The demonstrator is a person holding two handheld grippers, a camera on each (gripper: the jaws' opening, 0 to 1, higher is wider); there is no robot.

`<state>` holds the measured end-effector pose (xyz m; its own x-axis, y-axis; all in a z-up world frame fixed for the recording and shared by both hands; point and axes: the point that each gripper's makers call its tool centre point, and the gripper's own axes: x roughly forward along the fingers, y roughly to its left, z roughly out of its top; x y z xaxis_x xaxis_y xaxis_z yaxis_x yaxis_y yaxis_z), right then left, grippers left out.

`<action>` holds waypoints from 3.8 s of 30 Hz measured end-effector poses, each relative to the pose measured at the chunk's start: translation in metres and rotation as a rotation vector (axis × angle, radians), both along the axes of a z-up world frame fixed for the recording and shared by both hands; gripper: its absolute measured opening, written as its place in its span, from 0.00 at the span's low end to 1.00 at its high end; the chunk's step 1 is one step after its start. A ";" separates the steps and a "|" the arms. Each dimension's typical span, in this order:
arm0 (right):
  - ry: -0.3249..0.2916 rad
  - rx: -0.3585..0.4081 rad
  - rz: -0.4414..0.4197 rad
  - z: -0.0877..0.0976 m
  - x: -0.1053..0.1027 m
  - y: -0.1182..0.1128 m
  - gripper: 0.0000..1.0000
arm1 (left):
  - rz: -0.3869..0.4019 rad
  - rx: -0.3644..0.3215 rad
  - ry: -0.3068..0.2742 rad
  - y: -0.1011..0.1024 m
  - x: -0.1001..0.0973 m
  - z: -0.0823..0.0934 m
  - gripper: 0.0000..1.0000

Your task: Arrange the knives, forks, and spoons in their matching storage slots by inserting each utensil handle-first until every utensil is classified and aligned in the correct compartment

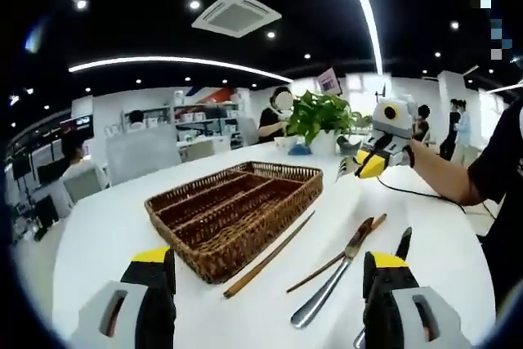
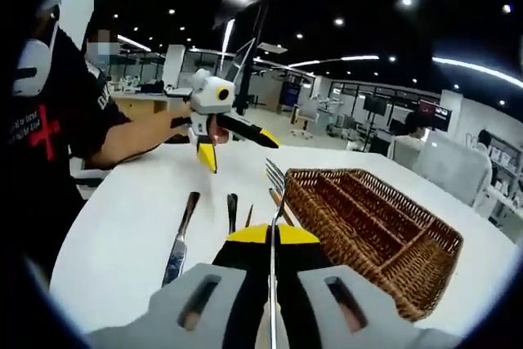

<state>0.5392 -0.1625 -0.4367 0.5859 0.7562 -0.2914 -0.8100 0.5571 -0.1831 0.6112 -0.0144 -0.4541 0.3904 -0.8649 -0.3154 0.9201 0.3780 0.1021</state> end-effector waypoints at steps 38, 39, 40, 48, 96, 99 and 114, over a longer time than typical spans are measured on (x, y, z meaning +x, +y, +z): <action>-0.075 -0.152 0.066 0.004 0.001 0.011 0.00 | 0.105 -0.100 -0.041 0.022 0.028 0.021 1.00; -0.074 -0.153 0.075 0.005 0.001 0.012 0.00 | 0.105 -0.095 -0.045 0.022 0.028 0.020 1.00; -0.074 -0.155 0.078 0.006 0.001 0.012 0.00 | 0.105 -0.096 -0.048 0.022 0.028 0.020 1.00; -0.067 -0.168 0.072 0.016 0.010 0.008 0.00 | 0.104 -0.088 -0.036 0.019 0.028 0.015 1.00; -0.199 -0.266 0.108 0.052 0.066 0.006 0.00 | 0.162 -0.092 -0.088 0.008 0.038 0.011 1.00; -0.199 -0.272 0.098 0.051 0.078 0.001 0.00 | 0.173 -0.087 -0.092 0.009 0.041 0.010 1.00; -0.183 -0.254 0.127 0.052 0.123 0.000 0.00 | 0.175 -0.099 -0.058 0.009 0.049 0.000 1.00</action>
<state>0.6619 -0.1629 -0.3850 0.5514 0.7433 -0.3787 -0.8111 0.3715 -0.4518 0.6598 -0.0053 -0.4545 0.5525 -0.8080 -0.2046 0.8331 0.5426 0.1071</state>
